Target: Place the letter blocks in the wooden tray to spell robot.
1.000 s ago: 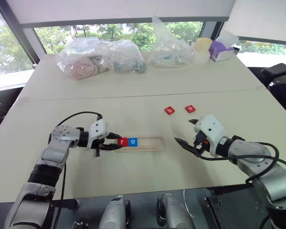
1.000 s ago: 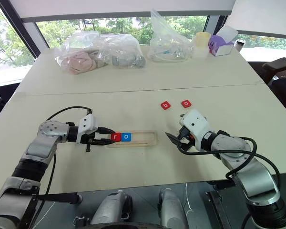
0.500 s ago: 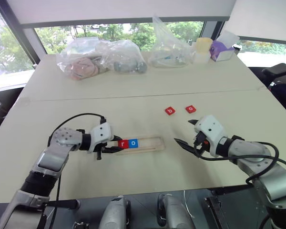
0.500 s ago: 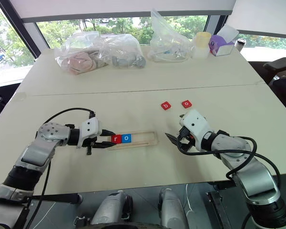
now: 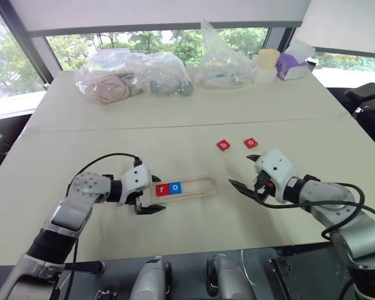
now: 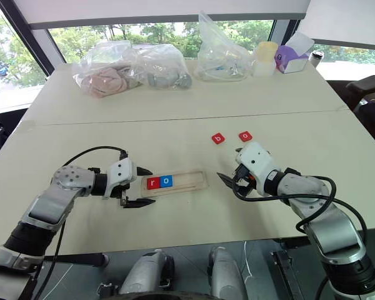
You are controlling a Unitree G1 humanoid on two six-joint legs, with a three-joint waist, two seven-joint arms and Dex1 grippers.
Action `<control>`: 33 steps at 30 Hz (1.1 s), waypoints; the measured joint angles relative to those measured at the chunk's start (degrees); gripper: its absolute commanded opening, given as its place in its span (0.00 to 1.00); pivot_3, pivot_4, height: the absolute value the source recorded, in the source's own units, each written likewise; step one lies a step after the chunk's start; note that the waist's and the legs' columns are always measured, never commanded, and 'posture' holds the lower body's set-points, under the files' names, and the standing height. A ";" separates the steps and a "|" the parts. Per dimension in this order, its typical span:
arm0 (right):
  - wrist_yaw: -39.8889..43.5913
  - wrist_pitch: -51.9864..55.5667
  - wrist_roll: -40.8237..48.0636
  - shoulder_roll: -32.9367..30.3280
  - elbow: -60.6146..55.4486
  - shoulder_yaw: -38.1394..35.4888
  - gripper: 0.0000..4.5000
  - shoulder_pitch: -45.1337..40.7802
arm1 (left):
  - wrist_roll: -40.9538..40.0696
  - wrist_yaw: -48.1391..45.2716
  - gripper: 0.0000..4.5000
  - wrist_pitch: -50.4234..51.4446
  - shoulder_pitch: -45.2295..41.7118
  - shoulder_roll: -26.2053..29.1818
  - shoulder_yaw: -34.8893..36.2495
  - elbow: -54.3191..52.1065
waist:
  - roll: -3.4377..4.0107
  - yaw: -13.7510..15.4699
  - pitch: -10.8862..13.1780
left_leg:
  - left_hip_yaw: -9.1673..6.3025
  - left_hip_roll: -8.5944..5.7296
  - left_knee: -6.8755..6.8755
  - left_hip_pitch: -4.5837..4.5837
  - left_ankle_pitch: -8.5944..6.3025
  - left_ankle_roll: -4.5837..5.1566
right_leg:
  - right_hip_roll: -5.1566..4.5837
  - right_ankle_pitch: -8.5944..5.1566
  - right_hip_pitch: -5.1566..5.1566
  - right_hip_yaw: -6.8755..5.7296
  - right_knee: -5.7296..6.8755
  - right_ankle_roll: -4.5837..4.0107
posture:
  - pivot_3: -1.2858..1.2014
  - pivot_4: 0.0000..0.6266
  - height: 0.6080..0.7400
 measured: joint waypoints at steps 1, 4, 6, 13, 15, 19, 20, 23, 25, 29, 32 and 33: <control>0.00 -0.02 -0.07 0.00 0.00 -0.01 1.00 0.00 | -0.02 0.00 0.99 0.14 -0.16 0.00 -0.07 0.03 | 0.00 0.00 0.00 | 0.00 0.00 0.00 0.00 0.00 0.00 | 0.00 0.00 0.00 0.00 0.00 0.00 | 0.52 0.24 1.00; 0.01 -0.02 -0.22 -0.01 0.01 -0.09 1.00 0.01 | -0.96 0.14 0.99 1.46 -0.49 -0.15 0.07 0.04 | 0.00 0.00 0.00 | 0.01 -0.01 0.00 -0.01 0.00 0.00 | -0.02 0.00 0.00 0.00 -0.01 0.00 | 0.52 0.24 1.00; 0.07 -0.02 -0.22 -0.05 0.00 -0.20 1.00 0.01 | -1.93 0.19 0.99 2.43 -0.66 -0.34 0.09 -0.05 | -0.01 0.00 0.02 | 0.01 -0.01 0.00 -0.09 0.00 0.00 | -0.02 0.00 -0.08 0.00 -0.01 0.00 | 0.52 0.24 1.00; 1.42 -0.01 -0.11 -2.02 0.26 -1.14 1.00 0.51 | -5.55 0.87 0.99 6.03 -0.88 -0.32 0.77 -3.59 | -0.05 -0.08 0.06 | -0.03 -0.02 0.03 -0.61 0.02 0.02 | 0.04 0.02 -0.53 -0.01 0.01 -0.02 | 0.52 0.24 1.00; 1.81 0.03 0.13 -2.13 0.66 -1.21 1.00 0.40 | -7.00 1.20 0.99 6.70 -1.70 -0.34 1.64 -4.53 | -0.07 -0.07 0.06 | -0.05 -0.02 0.03 -0.63 0.02 0.02 | 0.06 0.03 -0.54 -0.02 0.01 -0.03 | 0.52 0.24 1.00; 3.52 -0.21 0.55 -3.11 1.91 -2.66 1.00 0.50 | -10.07 2.61 0.99 9.24 -3.24 -0.25 3.48 -8.65 | -0.08 -0.08 0.07 | -0.04 -0.02 0.06 -0.64 0.02 0.02 | 0.06 0.02 -0.53 -0.01 0.01 -0.01 | 0.52 0.24 1.00; 3.88 -0.31 0.69 -3.41 2.59 -3.28 1.00 0.41 | -11.14 2.64 0.99 10.16 -3.23 0.08 3.98 -9.82 | -0.08 -0.08 0.07 | -0.04 -0.02 0.06 -0.64 0.02 0.02 | 0.06 0.02 -0.53 -0.01 0.01 -0.01 | 0.52 0.24 1.00; 4.56 -0.23 2.09 -3.12 5.93 -4.35 1.00 -1.22 | -14.47 2.00 0.99 12.76 -2.36 2.48 6.13 -12.59 | -0.11 -0.34 0.12 | -0.03 0.00 0.06 -0.61 0.02 0.02 | 0.10 0.02 -0.54 -0.01 0.03 -0.02 | 0.52 0.24 1.00; 4.29 0.16 2.82 -1.87 8.50 -5.05 1.00 -3.53 | -16.75 1.53 0.99 14.29 -1.51 4.17 8.04 -14.13 | -0.10 -0.48 0.15 | -0.04 0.02 0.06 -0.60 0.02 0.02 | 0.15 0.03 -0.54 -0.01 0.04 -0.03 | 0.52 0.24 1.00; 3.19 1.71 4.60 0.43 14.07 -6.11 1.00 -9.04 | -22.14 1.71 0.99 18.46 -0.13 5.51 11.00 -17.60 | -0.11 -0.23 0.18 | -0.06 0.02 0.06 -0.60 0.02 0.02 | 0.15 0.03 -0.53 -0.01 0.05 -0.04 | 0.52 0.24 1.00; 2.78 2.26 4.63 2.61 20.15 -4.38 1.00 -14.96 | -25.08 1.76 0.99 19.95 1.47 6.31 13.47 -17.85 | -0.09 -0.32 0.19 | -0.03 -0.01 0.06 -0.60 0.03 0.02 | 0.13 0.04 -0.53 0.01 0.04 -0.04 | 0.52 0.24 1.00; 2.62 2.27 4.43 3.39 22.05 -3.56 1.00 -16.82 | -25.45 1.82 0.99 19.99 1.86 6.55 13.77 -17.75 | -0.08 -0.35 0.20 | -0.03 -0.01 0.06 -0.61 0.03 0.02 | 0.14 0.06 -0.54 0.01 0.04 -0.08 | 0.52 0.24 1.00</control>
